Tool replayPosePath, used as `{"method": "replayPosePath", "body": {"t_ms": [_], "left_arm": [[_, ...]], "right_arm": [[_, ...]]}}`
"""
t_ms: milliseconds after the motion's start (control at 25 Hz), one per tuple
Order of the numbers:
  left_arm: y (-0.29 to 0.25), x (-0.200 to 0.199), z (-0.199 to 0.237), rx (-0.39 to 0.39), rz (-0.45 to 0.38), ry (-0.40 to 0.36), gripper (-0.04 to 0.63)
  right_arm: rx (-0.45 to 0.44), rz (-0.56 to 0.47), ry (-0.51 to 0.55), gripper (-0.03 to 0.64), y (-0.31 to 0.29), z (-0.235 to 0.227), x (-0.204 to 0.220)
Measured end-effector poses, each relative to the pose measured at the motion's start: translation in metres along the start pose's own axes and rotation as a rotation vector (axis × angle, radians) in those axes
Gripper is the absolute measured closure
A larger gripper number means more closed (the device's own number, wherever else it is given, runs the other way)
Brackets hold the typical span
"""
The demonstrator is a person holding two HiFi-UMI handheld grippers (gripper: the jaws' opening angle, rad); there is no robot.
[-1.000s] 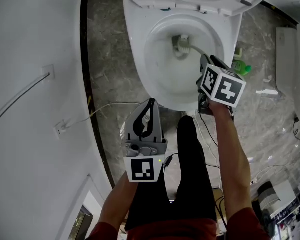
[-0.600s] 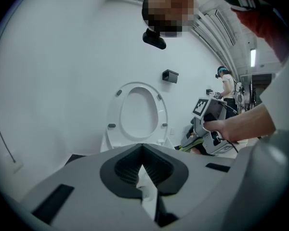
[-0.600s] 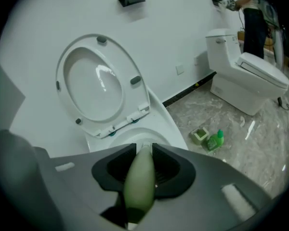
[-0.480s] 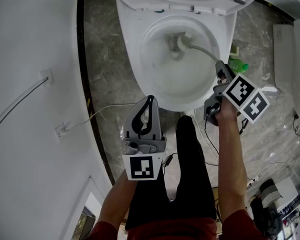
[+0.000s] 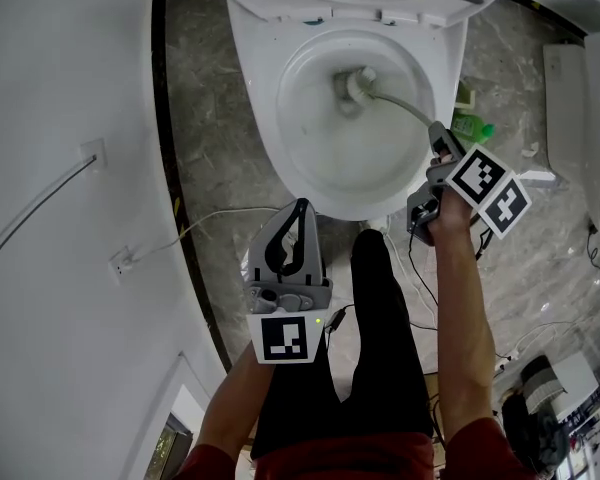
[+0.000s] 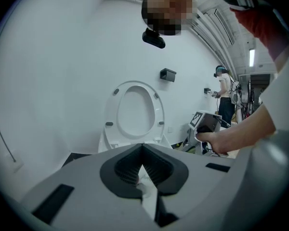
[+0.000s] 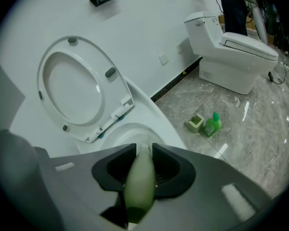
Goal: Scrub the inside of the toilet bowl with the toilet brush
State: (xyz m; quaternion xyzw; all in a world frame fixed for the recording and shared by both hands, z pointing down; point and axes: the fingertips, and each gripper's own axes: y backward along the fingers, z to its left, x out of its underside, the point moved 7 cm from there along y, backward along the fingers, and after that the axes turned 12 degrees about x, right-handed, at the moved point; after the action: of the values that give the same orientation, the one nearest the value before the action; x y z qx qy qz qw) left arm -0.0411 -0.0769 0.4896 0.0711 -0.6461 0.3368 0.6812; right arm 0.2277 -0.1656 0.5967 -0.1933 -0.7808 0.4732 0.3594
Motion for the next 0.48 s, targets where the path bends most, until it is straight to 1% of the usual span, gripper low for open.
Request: {"method": "replayPosePath", "body": {"t_ms": [240,360,480], "left_arm": [[0.000,-0.015,-0.003,0.012,-0.011,-0.015,0.591],[0.001,-0.027,-0.003,0.019,-0.018,-0.033,0.591],[0.005,-0.038,-0.003,0.014,-0.014,-0.036,0.591]], "right_arm": [[-0.005,-0.065,0.010,0.502,0.040,-0.020,-0.009],[-0.005,-0.071,0.004,0.502,0.050,-0.024,-0.005],[-0.003,-0.052,0.063,0.502,0.050,-0.022,0.006]]}}
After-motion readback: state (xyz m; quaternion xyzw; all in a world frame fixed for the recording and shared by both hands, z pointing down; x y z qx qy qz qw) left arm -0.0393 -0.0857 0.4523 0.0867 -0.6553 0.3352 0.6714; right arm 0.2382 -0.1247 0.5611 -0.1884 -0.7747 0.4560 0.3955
